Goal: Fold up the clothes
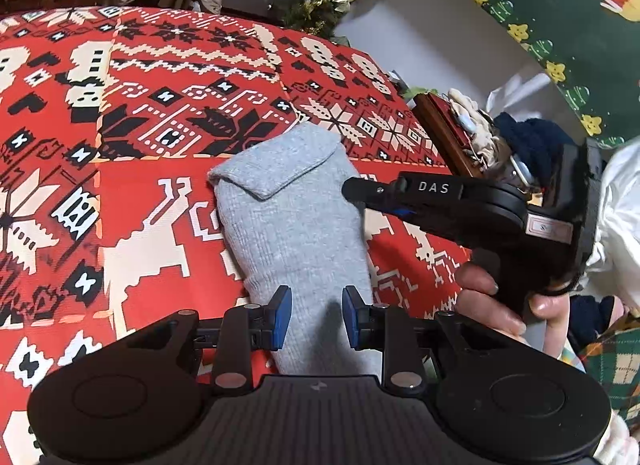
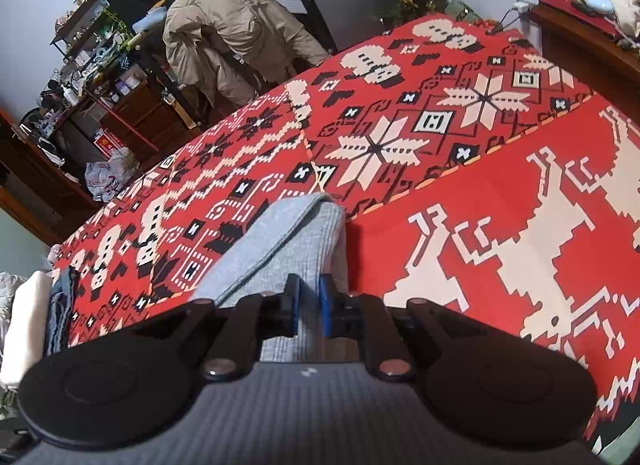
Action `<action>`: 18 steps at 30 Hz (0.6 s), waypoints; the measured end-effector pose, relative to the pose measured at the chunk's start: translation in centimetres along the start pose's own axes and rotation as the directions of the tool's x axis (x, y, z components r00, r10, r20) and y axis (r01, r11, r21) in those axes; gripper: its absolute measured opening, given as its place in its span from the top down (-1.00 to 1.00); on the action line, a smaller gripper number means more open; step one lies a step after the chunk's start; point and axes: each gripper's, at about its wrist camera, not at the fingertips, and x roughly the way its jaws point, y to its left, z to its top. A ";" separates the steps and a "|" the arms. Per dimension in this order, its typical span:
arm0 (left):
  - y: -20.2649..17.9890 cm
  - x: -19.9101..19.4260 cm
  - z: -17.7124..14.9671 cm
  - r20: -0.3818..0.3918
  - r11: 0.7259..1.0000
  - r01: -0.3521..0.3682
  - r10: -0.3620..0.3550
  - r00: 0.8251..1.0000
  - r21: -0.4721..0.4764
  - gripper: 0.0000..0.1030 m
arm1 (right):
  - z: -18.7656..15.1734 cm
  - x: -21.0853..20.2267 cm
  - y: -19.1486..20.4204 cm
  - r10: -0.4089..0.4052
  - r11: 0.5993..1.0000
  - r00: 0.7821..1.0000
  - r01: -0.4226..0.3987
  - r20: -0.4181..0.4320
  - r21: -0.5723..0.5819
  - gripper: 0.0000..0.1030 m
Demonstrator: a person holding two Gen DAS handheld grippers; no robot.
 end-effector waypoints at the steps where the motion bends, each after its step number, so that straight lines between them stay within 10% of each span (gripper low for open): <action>1: -0.2 0.0 -0.1 -0.001 1.000 -0.001 0.001 1.000 0.003 0.50 | -0.1 -0.3 -0.2 0.003 1.000 1.000 -0.003 -0.007 0.014 0.66; 9: -0.2 0.1 -1.1 -0.016 1.000 -0.008 0.008 1.000 -0.003 0.50 | -1.8 -0.4 -0.6 0.028 0.999 0.996 -0.024 -0.084 0.048 0.46; 12: -0.1 0.4 -1.2 -0.016 1.000 -0.027 0.027 1.000 0.001 0.50 | -1.9 -0.9 0.0 0.006 0.999 0.999 -0.004 -0.052 0.038 0.80; 18: 0.1 2.1 -1.5 -0.062 0.999 -0.040 0.040 0.997 0.001 0.43 | -1.3 -1.2 1.1 -0.062 0.998 0.998 0.062 0.001 -0.030 0.84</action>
